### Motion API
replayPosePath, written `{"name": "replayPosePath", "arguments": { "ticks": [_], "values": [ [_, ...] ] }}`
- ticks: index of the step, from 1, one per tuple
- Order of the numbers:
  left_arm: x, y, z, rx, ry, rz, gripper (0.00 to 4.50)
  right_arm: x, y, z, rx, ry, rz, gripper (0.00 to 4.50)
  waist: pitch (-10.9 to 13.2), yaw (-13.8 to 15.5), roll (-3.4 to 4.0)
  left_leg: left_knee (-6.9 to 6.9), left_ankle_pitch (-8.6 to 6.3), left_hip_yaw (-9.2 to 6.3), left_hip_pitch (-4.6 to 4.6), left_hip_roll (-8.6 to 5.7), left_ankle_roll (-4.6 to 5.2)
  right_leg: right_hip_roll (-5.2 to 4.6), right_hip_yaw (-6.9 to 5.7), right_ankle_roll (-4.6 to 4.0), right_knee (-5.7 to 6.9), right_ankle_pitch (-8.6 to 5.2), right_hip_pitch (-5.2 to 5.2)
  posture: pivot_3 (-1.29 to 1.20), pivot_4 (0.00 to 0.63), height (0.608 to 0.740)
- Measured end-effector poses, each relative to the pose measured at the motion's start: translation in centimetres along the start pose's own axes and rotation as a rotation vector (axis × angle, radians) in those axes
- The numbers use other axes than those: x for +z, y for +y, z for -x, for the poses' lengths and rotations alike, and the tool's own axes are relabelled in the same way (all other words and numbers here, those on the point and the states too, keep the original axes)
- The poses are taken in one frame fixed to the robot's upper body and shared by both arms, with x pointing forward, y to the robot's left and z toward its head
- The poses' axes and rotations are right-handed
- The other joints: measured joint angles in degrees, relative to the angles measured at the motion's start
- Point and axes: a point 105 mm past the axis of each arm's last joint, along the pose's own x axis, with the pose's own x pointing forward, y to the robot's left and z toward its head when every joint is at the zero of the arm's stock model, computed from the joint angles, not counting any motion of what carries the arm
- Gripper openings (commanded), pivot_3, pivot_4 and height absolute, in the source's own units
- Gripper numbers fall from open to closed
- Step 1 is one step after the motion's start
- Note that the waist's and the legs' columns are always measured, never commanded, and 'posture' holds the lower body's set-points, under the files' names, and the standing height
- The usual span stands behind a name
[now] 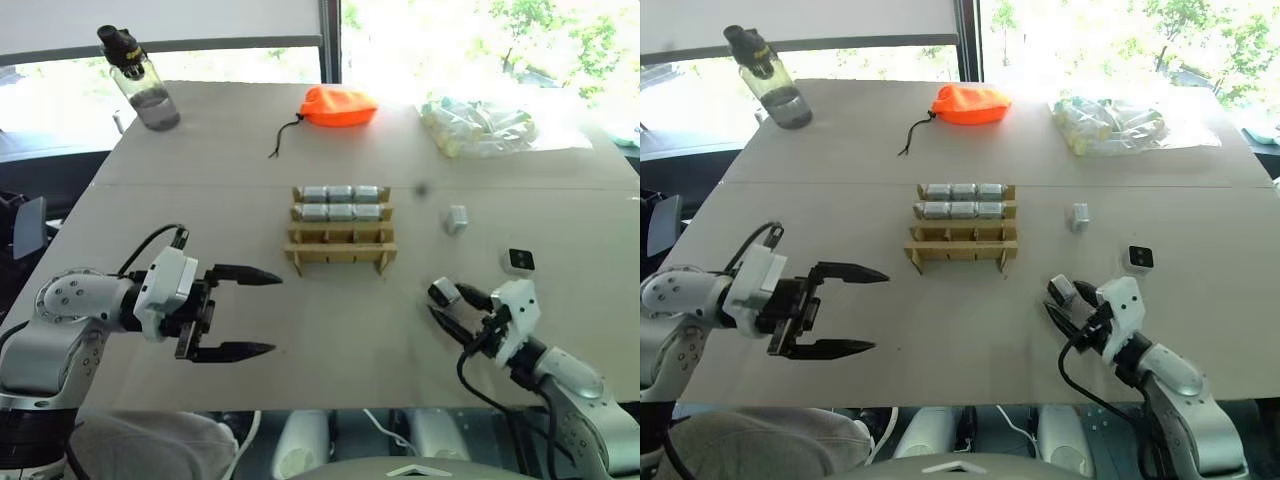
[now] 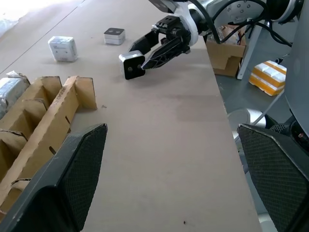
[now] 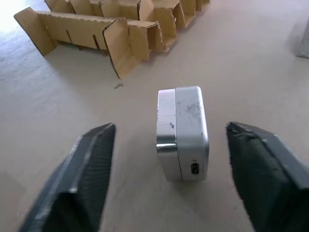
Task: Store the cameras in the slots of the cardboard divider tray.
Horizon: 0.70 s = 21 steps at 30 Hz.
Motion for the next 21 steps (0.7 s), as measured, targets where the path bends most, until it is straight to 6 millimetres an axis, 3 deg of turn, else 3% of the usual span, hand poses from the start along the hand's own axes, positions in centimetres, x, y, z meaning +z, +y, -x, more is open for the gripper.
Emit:
{"name": "replayPosePath", "arguments": {
  "ticks": [2,4,9,13,16,21],
  "values": [
    [-0.1,0.1,0.1,0.004,-0.001,0.008,4.5,0.0,-0.1,0.0,-0.01,0.001,0.004,1.31,0.0,0.0,0.0,0.0,0.0,0.02,0.0,-0.01,0.0,0.0,0.01,0.0,-0.01,0.0,0.0,0.0,0.15,0.74],
    [-0.2,0.1,0.2,0.007,0.0,0.013,4.5,0.0,-0.2,0.0,-0.013,0.004,0.015,0.74,0.0,0.0,0.0,0.0,0.0,0.01,0.0,0.0,0.0,0.0,0.0,0.0,-0.01,0.0,-0.01,0.0,0.15,0.74],
    [-0.4,0.1,0.4,0.016,-0.001,0.025,4.5,0.9,-0.4,-0.3,0.017,0.0,0.055,0.74,0.0,-0.2,0.0,0.0,0.01,0.09,0.0,0.0,0.0,0.01,0.06,0.0,0.02,0.0,-0.06,0.0,0.15,0.74],
    [-0.4,0.3,1.0,0.045,0.0,0.033,4.5,4.5,0.0,-2.2,0.18,-0.042,0.147,0.74,0.0,-0.7,-0.02,0.02,0.0,0.2,0.03,0.03,0.03,0.07,0.17,-0.04,0.07,0.03,-0.14,0.0,0.15,0.74],
    [-0.5,0.8,1.8,0.085,0.004,0.045,4.5,8.0,0.8,-4.7,0.345,-0.091,0.263,0.74,0.0,-0.9,-0.04,0.0,-0.1,0.11,-0.03,0.03,0.21,0.18,0.1,-0.13,0.1,0.08,-0.22,0.0,0.15,0.74],
    [-0.3,1.6,3.5,0.193,-0.001,0.075,4.5,11.3,3.2,-9.6,0.609,-0.119,0.346,0.74,0.0,-1.6,-0.02,-0.02,0.02,0.15,-0.19,0.01,-0.01,0.23,0.13,-0.16,0.09,0.11,-0.37,0.0,0.15,0.74]
  ]
}}
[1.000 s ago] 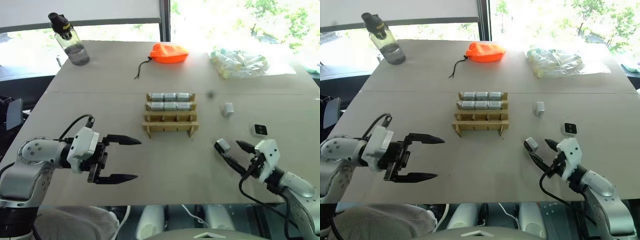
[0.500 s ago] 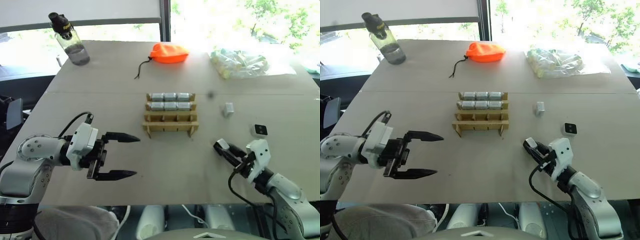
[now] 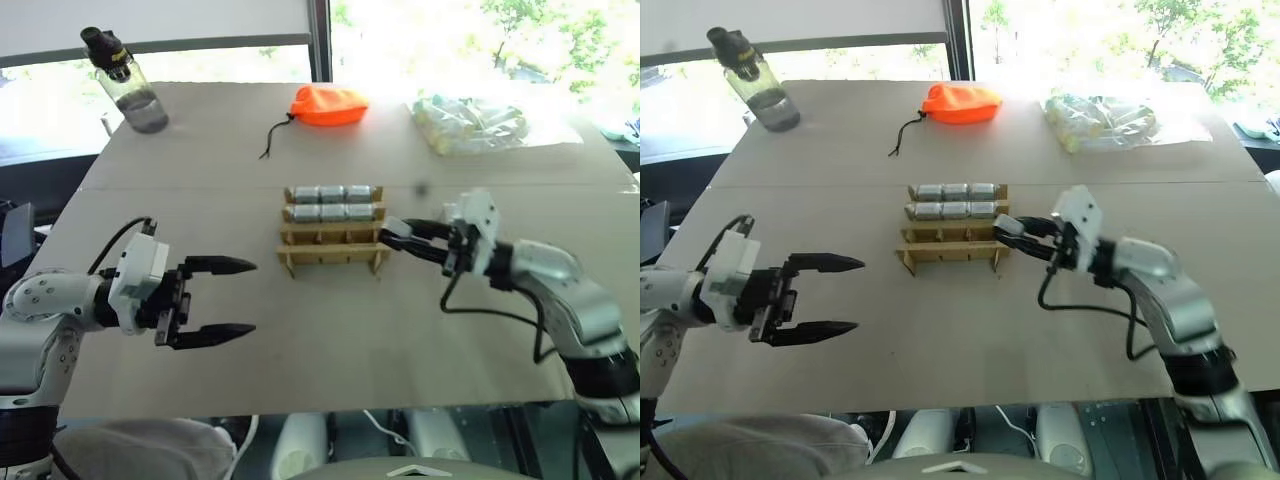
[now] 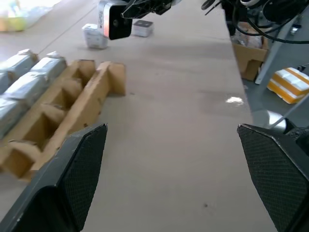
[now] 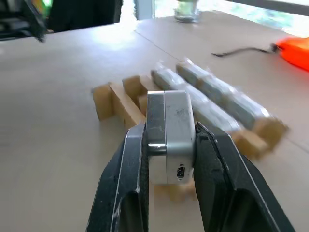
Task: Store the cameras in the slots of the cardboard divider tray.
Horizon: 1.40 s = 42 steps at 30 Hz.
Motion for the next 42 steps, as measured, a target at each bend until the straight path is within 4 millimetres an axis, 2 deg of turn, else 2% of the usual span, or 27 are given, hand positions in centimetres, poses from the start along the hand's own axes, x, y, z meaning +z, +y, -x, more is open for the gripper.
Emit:
{"name": "replayPosePath", "arguments": {
  "ticks": [3,5,7,10,13,18,27,35,42],
  "values": [
    [0.1,0.3,1.3,0.076,-0.014,0.023,4.5,1.0,-0.5,-3.4,0.141,0.0,0.079,0.74,0.0,-0.1,0.0,-0.04,-0.01,0.04,-0.07,0.05,-0.01,-0.09,0.01,0.02,-0.03,0.0,-0.07,0.0,0.15,0.74],
    [-0.7,0.1,2.2,0.128,0.0,0.066,4.5,1.1,-0.5,-5.3,0.204,0.001,0.101,0.74,0.0,-0.3,0.0,-0.11,-0.02,0.15,-0.13,0.03,-0.01,-0.16,0.04,0.04,-0.04,0.01,-0.14,0.0,0.15,0.74],
    [-1.8,-0.5,3.9,0.232,0.024,0.125,4.5,1.1,-0.3,-8.0,0.278,0.002,0.124,0.74,0.0,-0.8,-0.05,-0.14,-0.03,0.21,-0.2,0.04,-0.02,-0.22,0.03,0.05,-0.05,0.01,-0.22,0.0,0.15,0.74],
    [-2.6,-1.0,5.5,0.339,0.037,0.167,4.5,0.7,0.4,-10.2,0.338,0.001,0.153,0.74,0.0,-0.7,-0.07,-0.12,-0.03,0.03,-0.27,0.02,-0.02,-0.31,-0.17,0.04,-0.09,0.01,-0.2,0.0,0.15,0.74],
    [-2.8,-1.6,6.2,0.401,0.033,0.169,4.5,-0.1,0.4,-11.3,0.354,0.022,0.187,0.74,0.0,-0.1,-0.03,-0.03,-0.02,0.04,-0.26,-0.08,-0.03,-0.49,-0.2,0.04,-0.03,0.01,-0.17,0.0,0.15,0.74],
    [-2.8,-2.1,6.1,0.419,0.03,0.158,4.5,-0.6,0.5,-11.9,0.382,0.039,0.214,0.74,0.0,-0.2,-0.06,-0.02,0.02,0.0,-0.08,-0.06,-0.1,-0.52,-0.24,0.03,0.08,0.01,-0.05,0.0,0.15,0.74],
    [-1.9,-1.8,6.0,0.415,0.012,0.118,4.5,-2.8,0.3,-11.6,0.375,0.089,0.189,0.74,0.0,-1.2,-0.06,-0.06,0.06,-0.01,-0.1,-0.03,-0.17,-0.56,-0.22,0.01,0.08,0.02,-0.07,0.0,0.15,0.74],
    [-1.6,-1.5,5.9,0.414,0.003,0.099,4.5,-3.3,-0.4,-12.1,0.323,0.106,0.231,0.74,0.0,-1.6,-0.04,-0.09,0.06,-0.02,-0.1,-0.02,-0.18,-0.61,-0.2,0.01,0.06,0.02,-0.08,0.0,0.15,0.74],
    [-1.4,-1.3,5.8,0.414,-0.003,0.089,4.5,-3.6,0.1,-12.4,0.341,0.11,0.241,0.74,0.0,-1.7,-0.03,-0.1,0.06,-0.01,-0.09,0.0,-0.19,-0.66,-0.17,0.01,0.06,0.02,-0.08,0.0,0.15,0.74]
  ]
}}
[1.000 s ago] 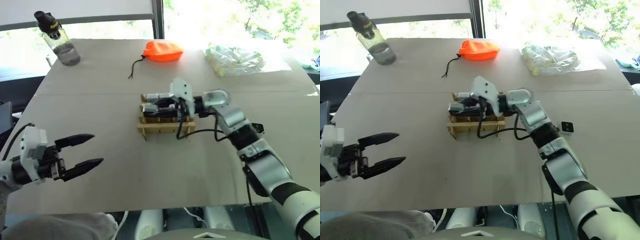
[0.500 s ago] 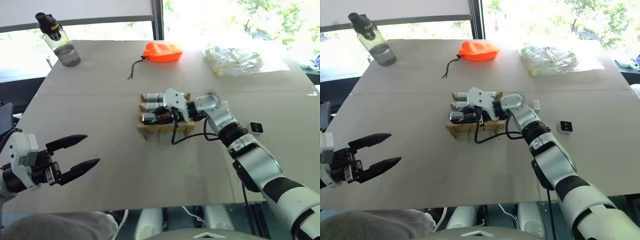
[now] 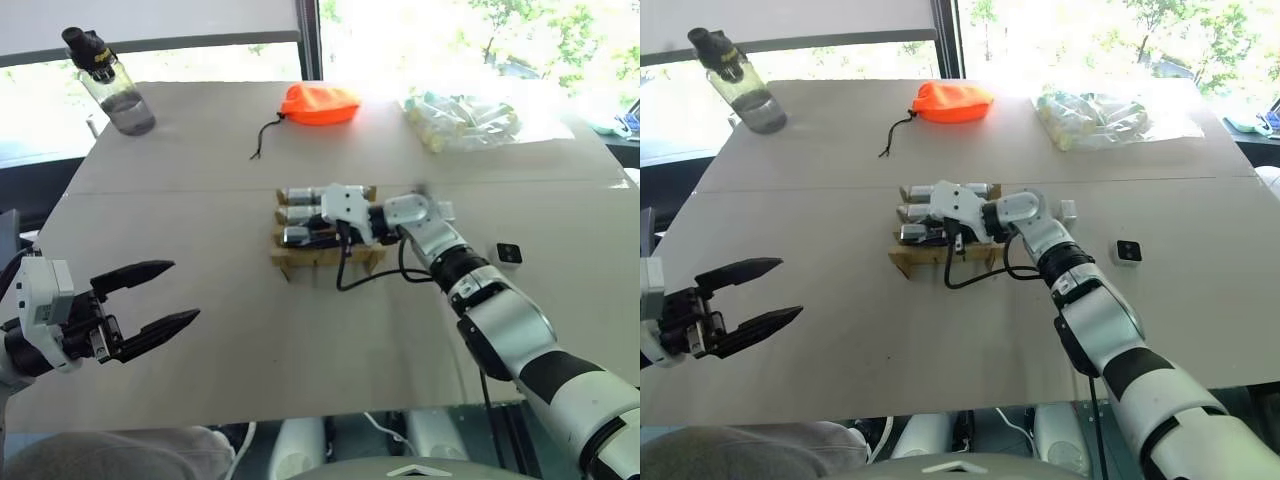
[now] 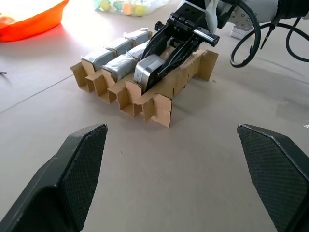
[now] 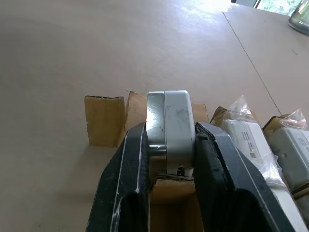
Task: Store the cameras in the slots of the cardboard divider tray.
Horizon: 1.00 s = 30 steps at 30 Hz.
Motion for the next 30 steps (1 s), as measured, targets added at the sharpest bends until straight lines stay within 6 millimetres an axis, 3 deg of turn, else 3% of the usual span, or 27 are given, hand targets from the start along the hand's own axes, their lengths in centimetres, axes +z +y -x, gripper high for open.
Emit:
{"name": "replayPosePath", "arguments": {
  "ticks": [1,9,14,17,20,23,27,30],
  "values": [
    [0.0,0.0,0.0,0.0,0.0,0.0,4.5,-0.1,0.1,0.0,0.005,0.003,0.0,0.74,0.0,0.0,0.0,0.0,0.0,0.0,0.0,0.01,0.0,0.0,0.0,0.0,0.0,0.0,0.0,0.0,0.15,0.74],
    [0.0,0.1,-0.1,0.007,-0.001,0.0,4.5,-0.2,0.3,0.1,0.025,0.006,-0.013,4.46,0.0,0.0,0.01,-0.01,0.0,-0.01,0.0,0.01,-0.01,-0.03,0.03,-0.01,-0.01,0.0,0.0,0.0,0.15,0.74],
    [0.1,0.0,-0.4,0.005,-0.006,-0.005,4.5,1.3,-0.4,1.4,-0.014,-0.07,-0.015,4.46,0.0,0.2,0.01,-0.01,0.0,-0.13,-0.09,0.0,-0.01,-0.08,0.05,0.0,-0.05,0.01,0.0,0.0,0.15,0.74],
    [0.3,0.0,-0.8,-0.012,-0.015,-0.012,4.5,4.1,-0.6,4.9,-0.104,-0.19,-0.01,4.46,0.0,0.6,0.0,-0.01,0.0,-0.3,-0.2,-0.02,-0.02,-0.14,-0.08,0.0,-0.12,0.01,0.0,0.0,0.15,0.74],
    [0.3,-0.2,-1.4,-0.044,-0.022,-0.012,4.5,4.5,0.3,7.5,-0.165,-0.191,-0.034,4.46,0.0,0.7,-0.02,-0.01,-0.01,-0.29,-0.18,-0.04,-0.02,-0.15,-0.09,0.0,-0.11,0.01,0.0,0.0,0.15,0.74],
    [0.9,-0.5,-2.8,-0.126,-0.036,-0.035,4.5,3.3,2.0,11.5,-0.303,-0.124,-0.113,4.46,0.0,1.5,0.01,0.0,0.0,-0.31,-0.15,-0.06,-0.01,-0.13,-0.12,-0.01,-0.09,0.0,0.02,0.0,0.15,0.74],
    [1.7,-0.4,-4.2,-0.191,-0.061,-0.064,4.5,1.7,2.3,16.0,-0.514,-0.07,-0.211,4.46,0.0,1.6,0.01,0.01,0.0,-0.15,-0.02,-0.08,0.0,0.06,-0.13,0.0,-0.02,0.0,0.07,0.0,0.15,0.74],
    [2.6,-0.6,-6.5,-0.277,-0.102,-0.09,4.5,-2.7,3.8,22.4,-0.81,0.131,-0.296,4.46,0.0,2.1,-0.01,0.01,0.0,-0.16,0.02,-0.15,0.02,0.17,-0.13,0.02,-0.03,0.0,0.15,0.0,0.15,0.74]
  ]
}}
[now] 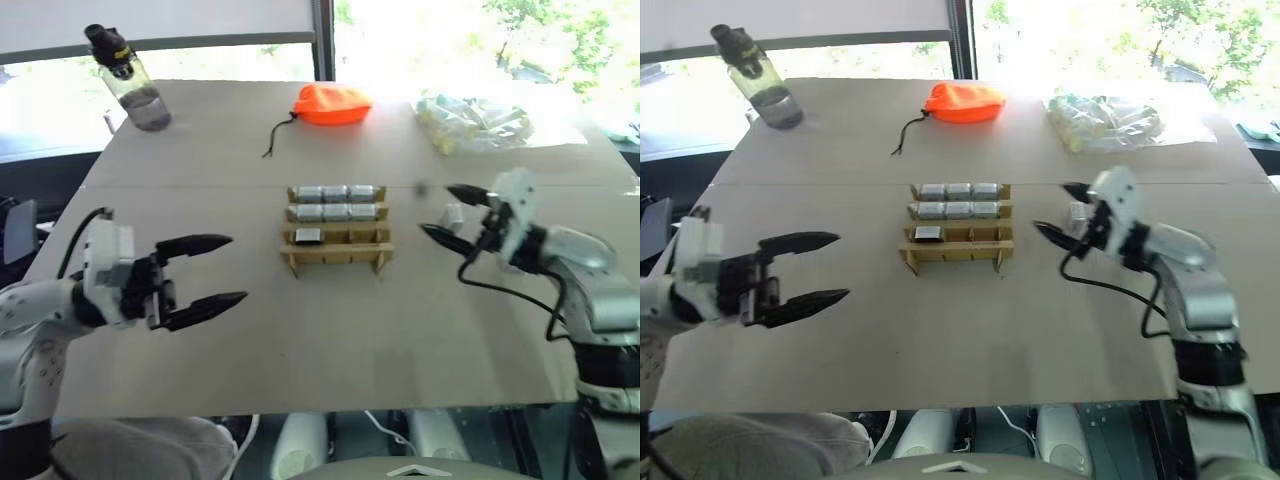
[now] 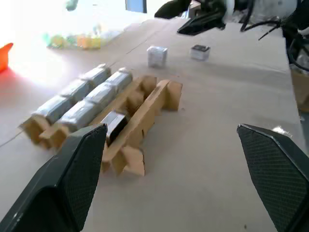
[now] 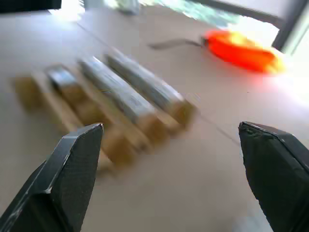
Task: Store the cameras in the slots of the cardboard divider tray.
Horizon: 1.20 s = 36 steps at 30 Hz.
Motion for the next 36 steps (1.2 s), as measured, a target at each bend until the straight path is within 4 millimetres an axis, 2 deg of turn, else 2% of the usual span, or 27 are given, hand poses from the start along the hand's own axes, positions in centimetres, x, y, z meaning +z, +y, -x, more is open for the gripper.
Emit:
{"name": "replayPosePath", "arguments": {
  "ticks": [2,5,7,10,11,12,20,29,31,33,34,36],
  "values": [
    [-0.1,0.3,-1.5,-0.046,-0.02,0.001,4.5,-3.2,-1.5,2.4,-0.157,0.11,-0.038,4.46,0.0,0.1,0.01,0.01,0.0,0.07,0.01,0.0,0.01,0.09,0.09,0.02,0.0,0.0,-0.01,0.0,0.15,0.74],
    [-0.5,0.4,-3.3,-0.109,-0.034,0.0,4.5,-4.7,-2.3,3.9,-0.282,0.154,-0.089,4.46,0.0,-0.7,0.01,0.01,0.0,0.28,0.1,0.06,0.01,0.31,0.35,0.02,0.0,0.0,-0.03,0.0,0.15,0.74],
    [-0.7,0.4,-3.9,-0.141,-0.038,-0.004,4.5,-5.0,-2.5,4.6,-0.366,0.163,-0.104,4.46,0.0,-0.8,0.01,-0.01,0.0,0.36,0.15,0.08,0.0,0.35,0.42,0.02,0.01,0.0,-0.05,0.0,0.15,0.74],
    [-0.4,0.5,-4.3,-0.167,-0.047,-0.021,4.5,-5.3,-1.7,5.2,-0.447,0.14,-0.16,4.46,0.0,-0.2,-0.03,-0.03,0.01,0.13,0.08,0.18,-0.01,0.44,0.33,0.01,0.01,-0.02,-0.07,0.0,0.15,0.74],
    [-0.3,0.6,-4.4,-0.179,-0.05,-0.026,4.5,-5.9,-0.6,5.0,-0.465,0.141,-0.211,4.46,0.0,-0.1,-0.01,-0.03,0.01,0.12,0.05,0.2,-0.01,0.43,0.31,0.01,0.01,-0.02,-0.08,0.0,0.15,0.74],
    [-0.2,0.6,-4.4,-0.183,-0.05,-0.028,4.5,-6.5,-0.3,5.1,-0.486,0.151,-0.236,4.46,0.0,-0.1,0.02,-0.02,0.01,0.19,0.07,0.17,-0.01,0.39,0.34,0.02,0.01,-0.01,-0.08,0.0,0.15,0.74],
    [-0.4,0.7,-4.3,-0.193,-0.046,-0.031,4.5,-8.0,-0.1,5.7,-0.719,0.165,-0.339,4.46,0.0,-0.3,-0.01,0.04,0.0,0.32,0.09,0.13,0.01,0.34,0.44,0.05,-0.02,-0.02,-0.08,0.0,0.15,0.74],
    [-0.3,0.7,-4.4,-0.195,-0.048,-0.034,4.5,-8.6,0.3,5.2,-0.755,0.153,-0.383,4.46,0.0,-0.4,-0.02,0.04,0.0,0.33,0.1,0.14,0.01,0.36,0.46,0.05,-0.02,-0.02,-0.07,0.0,0.15,0.74],
    [-0.3,0.7,-4.4,-0.194,-0.048,-0.035,4.5,-8.9,0.2,5.1,-0.76,0.156,-0.387,3.95,0.0,-0.4,-0.01,0.04,0.0,0.31,0.1,0.13,0.01,0.36,0.45,0.05,-0.02,-0.02,-0.08,0.0,0.15,0.74],
    [-0.2,0.8,-4.4,-0.195,-0.05,-0.039,4.5,-9.0,0.2,5.1,-0.759,0.159,-0.382,3.18,0.0,-0.4,-0.01,0.04,0.0,0.29,0.09,0.14,0.01,0.36,0.44,0.04,-0.02,-0.02,-0.08,0.0,0.15,0.74],
    [-0.1,0.8,-4.4,-0.195,-0.051,-0.042,4.5,-8.9,0.0,5.2,-0.757,0.161,-0.369,2.59,0.0,-0.4,-0.01,0.04,0.0,0.3,0.09,0.14,0.01,0.37,0.44,0.04,-0.01,-0.02,-0.08,0.0,0.15,0.74],
    [0.0,0.9,-4.4,-0.195,-0.053,-0.045,4.5,-8.8,-0.1,5.3,-0.756,0.163,-0.349,1.85,0.0,-0.4,-0.01,0.04,0.0,0.31,0.1,0.14,0.01,0.37,0.45,0.04,-0.01,-0.02,-0.08,0.0,0.15,0.74]
  ]
}}
